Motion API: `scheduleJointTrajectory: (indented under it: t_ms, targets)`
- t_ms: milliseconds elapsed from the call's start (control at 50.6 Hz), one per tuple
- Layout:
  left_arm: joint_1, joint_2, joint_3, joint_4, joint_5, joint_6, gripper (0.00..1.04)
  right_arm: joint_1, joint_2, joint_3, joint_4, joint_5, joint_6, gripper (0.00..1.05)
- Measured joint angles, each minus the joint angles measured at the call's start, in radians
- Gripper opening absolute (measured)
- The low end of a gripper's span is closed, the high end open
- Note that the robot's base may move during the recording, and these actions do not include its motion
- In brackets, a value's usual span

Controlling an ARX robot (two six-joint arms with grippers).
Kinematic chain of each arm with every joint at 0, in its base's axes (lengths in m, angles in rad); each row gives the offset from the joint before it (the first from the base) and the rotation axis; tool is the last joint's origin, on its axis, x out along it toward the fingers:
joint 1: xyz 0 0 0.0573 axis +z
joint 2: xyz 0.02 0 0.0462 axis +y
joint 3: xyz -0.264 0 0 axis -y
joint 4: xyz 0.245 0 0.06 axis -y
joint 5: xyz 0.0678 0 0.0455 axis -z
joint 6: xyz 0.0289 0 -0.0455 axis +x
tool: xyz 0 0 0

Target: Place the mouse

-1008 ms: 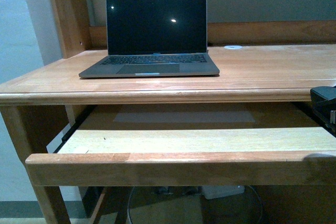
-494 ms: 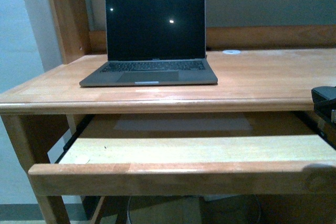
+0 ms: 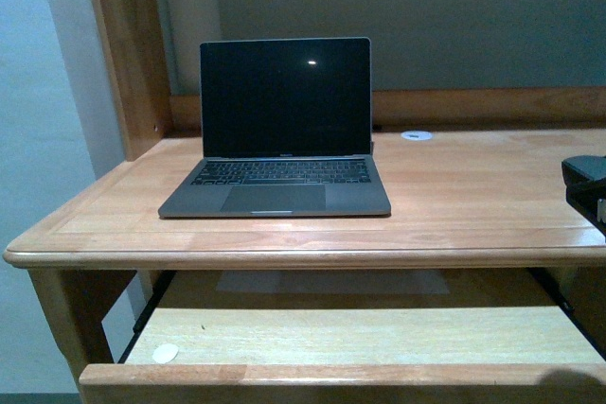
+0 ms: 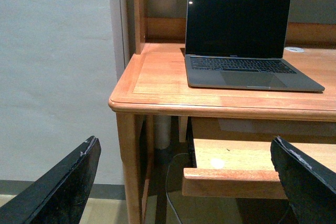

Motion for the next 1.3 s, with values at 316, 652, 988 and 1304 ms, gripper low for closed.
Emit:
scheduleJointTrajectory:
  t_ms: [316,652,988,1304]
  targets:
    - [0.0,0.0,0.0,0.0,0.0,0.0,0.98,0.0,0.0,0.0,0.0,0.0,0.0,0.63]
    - [0.0,0.0,0.0,0.0,0.0,0.0,0.98,-0.002,0.004,0.001,-0.001,-0.012,0.0,0.63]
    - [0.0,0.0,0.0,0.0,0.0,0.0,0.98,-0.014,0.276,0.274,-0.037,-0.014,0.058,0.63]
    - [0.0,0.0,0.0,0.0,0.0,0.0,0.98,-0.011,0.613,0.575,-0.1,0.013,0.089,0.63]
